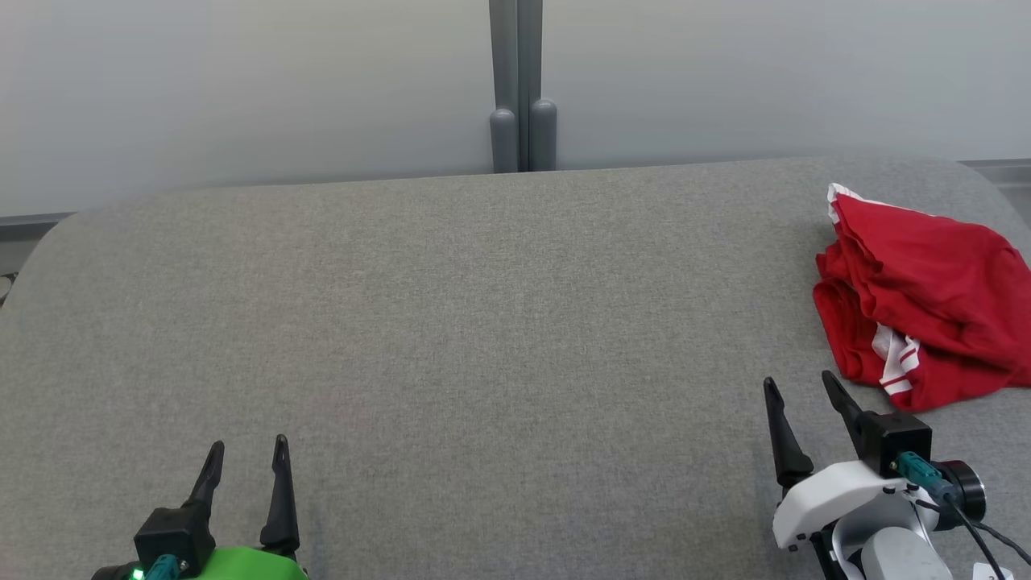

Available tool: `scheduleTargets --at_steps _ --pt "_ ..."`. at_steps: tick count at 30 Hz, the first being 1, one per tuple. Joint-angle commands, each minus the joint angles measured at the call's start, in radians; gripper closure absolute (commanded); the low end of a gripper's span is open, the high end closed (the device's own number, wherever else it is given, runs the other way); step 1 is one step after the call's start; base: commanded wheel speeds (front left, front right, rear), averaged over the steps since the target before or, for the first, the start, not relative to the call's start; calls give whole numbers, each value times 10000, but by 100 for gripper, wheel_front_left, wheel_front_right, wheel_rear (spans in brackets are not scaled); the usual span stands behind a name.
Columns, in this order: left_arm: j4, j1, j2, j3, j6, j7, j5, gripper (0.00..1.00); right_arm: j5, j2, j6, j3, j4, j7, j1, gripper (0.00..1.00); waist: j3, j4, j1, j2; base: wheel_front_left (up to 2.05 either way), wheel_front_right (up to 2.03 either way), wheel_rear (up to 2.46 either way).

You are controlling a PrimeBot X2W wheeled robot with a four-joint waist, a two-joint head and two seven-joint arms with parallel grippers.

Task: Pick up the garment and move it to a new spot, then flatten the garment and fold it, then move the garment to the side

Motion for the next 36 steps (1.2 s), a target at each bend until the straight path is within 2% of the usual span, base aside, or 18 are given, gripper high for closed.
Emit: scheduleTargets --at_steps 1,11,12,17,36 --pt "-167 -105 42 -3 14 1 -14 0 6 -45 -1 -9 -160 -11 -202 0 5 -1 0 0 0 0 0" --pt "-166 -165 45 -44 33 2 -81 0 48 -49 -3 -4 -247 -14 -211 0 57 -14 0 0 0 0 0" --pt "-156 -167 46 -44 37 2 -92 100 64 -49 -3 5 -255 -14 -204 100 58 -14 0 0 0 0 0" --pt "387 19 -49 -11 -1 55 -127 100 144 59 2 -34 285 61 163 100 60 -17 0 0 0 0 0" --pt "99 -300 -25 142 -32 929 -3582 100 3808 30 0 -198 -226 927 150 100 65 -37 0 0 0 0 0"
